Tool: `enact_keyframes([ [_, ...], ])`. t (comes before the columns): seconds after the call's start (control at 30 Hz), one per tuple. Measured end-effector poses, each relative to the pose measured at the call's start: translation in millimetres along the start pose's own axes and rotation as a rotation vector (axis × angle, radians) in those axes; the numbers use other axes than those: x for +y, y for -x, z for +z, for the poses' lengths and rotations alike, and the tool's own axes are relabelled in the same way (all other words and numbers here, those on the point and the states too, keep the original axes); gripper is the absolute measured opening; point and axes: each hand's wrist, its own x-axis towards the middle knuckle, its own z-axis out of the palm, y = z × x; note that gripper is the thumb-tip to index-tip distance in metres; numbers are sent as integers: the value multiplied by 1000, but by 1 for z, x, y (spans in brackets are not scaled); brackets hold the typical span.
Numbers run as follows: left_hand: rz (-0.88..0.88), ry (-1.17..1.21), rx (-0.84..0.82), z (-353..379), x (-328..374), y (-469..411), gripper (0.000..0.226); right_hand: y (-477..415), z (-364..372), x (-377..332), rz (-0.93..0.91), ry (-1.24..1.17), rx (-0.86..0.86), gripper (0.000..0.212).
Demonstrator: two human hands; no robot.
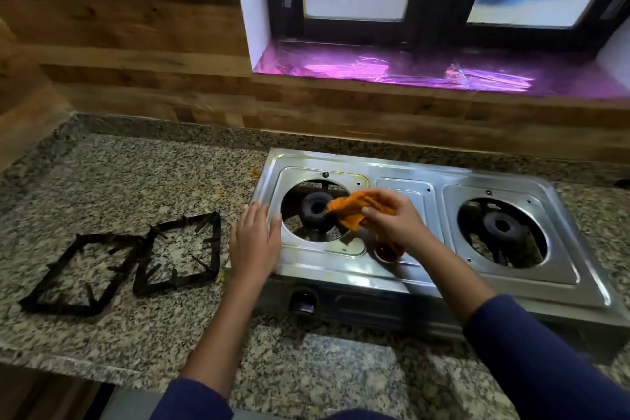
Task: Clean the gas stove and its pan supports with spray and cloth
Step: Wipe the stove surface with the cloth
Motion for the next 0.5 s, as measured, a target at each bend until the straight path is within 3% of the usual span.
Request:
enact_keyframes([
  [0.1, 4, -39, -17, 4, -2, 3, 57, -11, -10, 16, -25, 206, 40, 33],
  [0.2, 31, -46, -16, 5, -8, 4, 62, 6, 6, 19, -35, 246, 2, 37],
  [0.5, -4, -1, -11, 2, -1, 3, 59, 65, 51, 13, -153, 178, -349, 27],
])
